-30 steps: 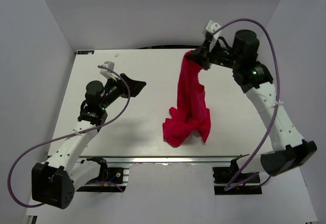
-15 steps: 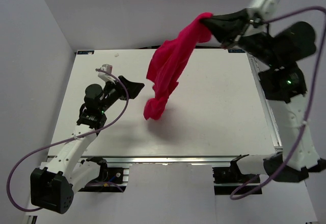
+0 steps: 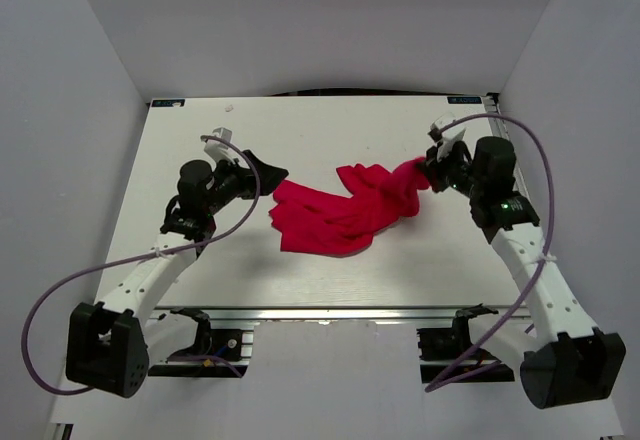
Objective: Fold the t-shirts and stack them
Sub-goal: Flatten out the tshirt
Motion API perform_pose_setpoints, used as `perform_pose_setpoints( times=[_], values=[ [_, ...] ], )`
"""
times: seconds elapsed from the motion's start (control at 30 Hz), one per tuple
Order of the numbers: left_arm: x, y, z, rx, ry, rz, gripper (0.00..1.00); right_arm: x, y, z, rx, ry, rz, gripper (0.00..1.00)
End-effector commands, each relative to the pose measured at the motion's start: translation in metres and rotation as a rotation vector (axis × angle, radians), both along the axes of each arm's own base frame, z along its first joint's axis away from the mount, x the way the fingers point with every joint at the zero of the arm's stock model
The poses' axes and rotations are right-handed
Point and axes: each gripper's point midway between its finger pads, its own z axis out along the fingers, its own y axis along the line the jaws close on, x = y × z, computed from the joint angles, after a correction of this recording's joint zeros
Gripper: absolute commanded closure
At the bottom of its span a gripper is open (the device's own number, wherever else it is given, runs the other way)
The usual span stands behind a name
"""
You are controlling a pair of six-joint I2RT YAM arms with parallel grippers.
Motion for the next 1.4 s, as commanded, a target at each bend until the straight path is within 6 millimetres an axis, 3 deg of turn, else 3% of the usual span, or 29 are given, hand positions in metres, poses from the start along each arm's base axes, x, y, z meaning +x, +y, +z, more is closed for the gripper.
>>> perform_pose_setpoints(
  times=[0.0,0.23,0.27,0.33,0.37,0.53,0.67,0.7,0.73,0.83,0.87,0.93,1.13,1.23,1.37],
  values=[
    [0.004,-0.007,0.002,-0.002,0.006,-0.044,0.12,0.006,-0.022,-0.013,-0.032,0.016,-0.094,1.00],
    [0.021,-0.023,-0.043,0.075,0.096,-0.151,0.12,0.012,-0.038,-0.034,-0.011,0.087,-0.155,1.00],
    [0.025,-0.027,-0.060,0.088,0.143,-0.170,0.13,0.013,-0.038,-0.036,-0.008,0.093,-0.157,1.00],
    [0.030,-0.031,-0.072,0.114,0.188,-0.191,0.13,0.013,-0.039,-0.040,-0.003,0.105,-0.158,1.00],
    [0.035,-0.032,-0.089,0.138,0.239,-0.187,0.14,0.014,-0.039,-0.042,0.002,0.112,-0.161,1.00],
    [0.064,-0.006,-0.116,0.329,0.363,0.055,0.14,0.017,-0.038,-0.043,0.027,0.129,-0.150,1.00],
    [0.091,0.004,-0.138,0.413,0.420,0.125,0.17,0.021,-0.034,-0.046,0.045,0.153,-0.136,1.00],
    [0.095,0.004,-0.159,0.448,0.464,0.117,0.19,0.022,-0.033,-0.046,0.044,0.156,-0.131,1.00],
    [0.107,0.000,-0.153,0.454,0.440,0.109,0.21,0.023,-0.033,-0.046,0.046,0.158,-0.130,1.00],
    [0.116,-0.008,-0.175,0.486,0.478,0.055,0.26,0.025,-0.034,-0.045,0.049,0.161,-0.132,1.00],
    [0.125,-0.012,-0.169,0.482,0.462,0.044,0.27,0.026,-0.035,-0.044,0.050,0.158,-0.132,1.00],
    [0.122,-0.012,-0.181,0.512,0.498,0.021,0.28,0.027,-0.037,-0.043,0.054,0.154,-0.141,1.00],
    [0.120,-0.010,-0.184,0.553,0.497,-0.013,0.28,0.030,-0.041,-0.044,0.065,0.163,-0.156,1.00],
    [0.120,-0.011,-0.195,0.567,0.509,-0.037,0.28,0.031,-0.043,-0.044,0.066,0.166,-0.159,1.00],
    [0.121,-0.018,-0.205,0.559,0.526,-0.067,0.34,0.030,-0.045,-0.044,0.066,0.167,-0.165,1.00]
  ],
)
